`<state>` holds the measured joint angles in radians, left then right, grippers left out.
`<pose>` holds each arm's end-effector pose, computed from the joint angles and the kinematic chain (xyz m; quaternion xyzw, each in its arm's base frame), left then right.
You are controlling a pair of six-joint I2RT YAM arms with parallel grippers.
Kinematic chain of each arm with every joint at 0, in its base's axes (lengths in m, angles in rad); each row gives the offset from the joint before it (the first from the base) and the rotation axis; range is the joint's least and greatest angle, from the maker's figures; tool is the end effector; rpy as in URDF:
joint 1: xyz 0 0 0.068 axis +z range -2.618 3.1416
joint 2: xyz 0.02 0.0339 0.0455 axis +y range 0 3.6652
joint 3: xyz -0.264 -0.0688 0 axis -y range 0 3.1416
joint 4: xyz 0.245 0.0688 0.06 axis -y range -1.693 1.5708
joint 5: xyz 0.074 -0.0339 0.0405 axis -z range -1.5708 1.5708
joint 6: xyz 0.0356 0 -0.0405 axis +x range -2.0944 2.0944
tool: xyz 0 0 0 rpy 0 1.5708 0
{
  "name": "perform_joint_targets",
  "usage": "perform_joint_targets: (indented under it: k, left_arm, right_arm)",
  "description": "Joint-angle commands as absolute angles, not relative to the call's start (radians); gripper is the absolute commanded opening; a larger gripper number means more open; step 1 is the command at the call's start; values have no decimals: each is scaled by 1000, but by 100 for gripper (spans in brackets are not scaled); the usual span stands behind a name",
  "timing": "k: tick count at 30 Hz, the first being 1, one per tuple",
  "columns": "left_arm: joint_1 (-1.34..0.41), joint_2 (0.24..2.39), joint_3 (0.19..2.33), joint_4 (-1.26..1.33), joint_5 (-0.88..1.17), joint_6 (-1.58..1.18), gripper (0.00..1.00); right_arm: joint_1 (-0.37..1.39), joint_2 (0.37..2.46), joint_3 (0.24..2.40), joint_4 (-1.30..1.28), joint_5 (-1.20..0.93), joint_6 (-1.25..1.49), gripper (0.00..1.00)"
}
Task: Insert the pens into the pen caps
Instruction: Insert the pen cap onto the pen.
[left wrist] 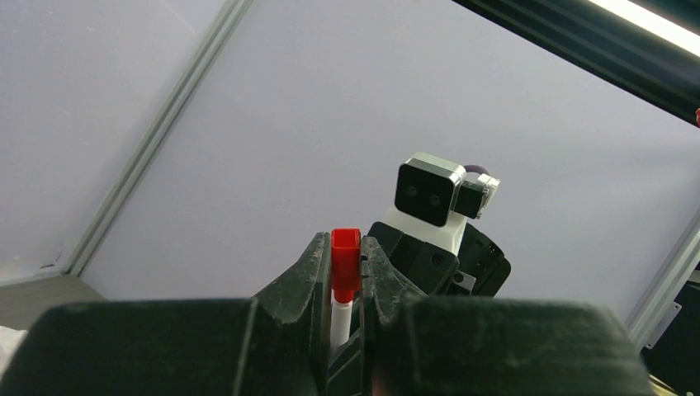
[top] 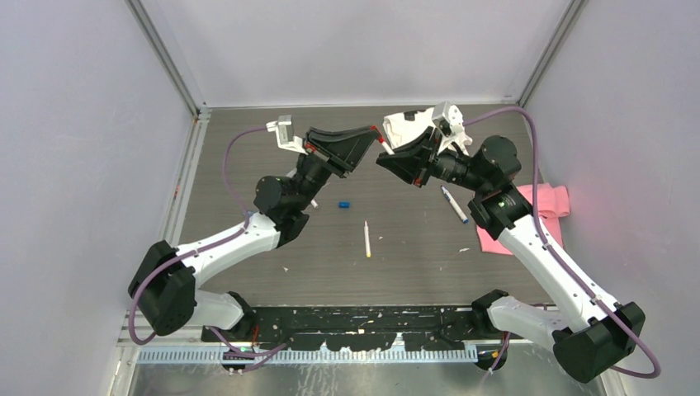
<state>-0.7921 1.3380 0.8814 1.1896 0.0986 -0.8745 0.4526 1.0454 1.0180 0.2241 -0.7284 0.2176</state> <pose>0.1989 -0.2066 0.3894 0.0282 0.4078 -0.6888 0.5987 0.1990 0.1231 0.4148 -0.3430 0.5563 0.4509 0.6079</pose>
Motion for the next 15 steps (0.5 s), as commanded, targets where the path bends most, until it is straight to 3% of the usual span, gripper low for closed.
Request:
perform_joint_targets:
  k: [1, 15]
  left_arm:
    - [-820, 1306, 870, 1175, 143, -859, 14]
    - [-820, 1280, 849, 1180, 115, -861, 37]
  right_arm:
    - [453, 1022, 1027, 304, -698, 223, 1]
    - [454, 1014, 1016, 301, -699, 232, 1]
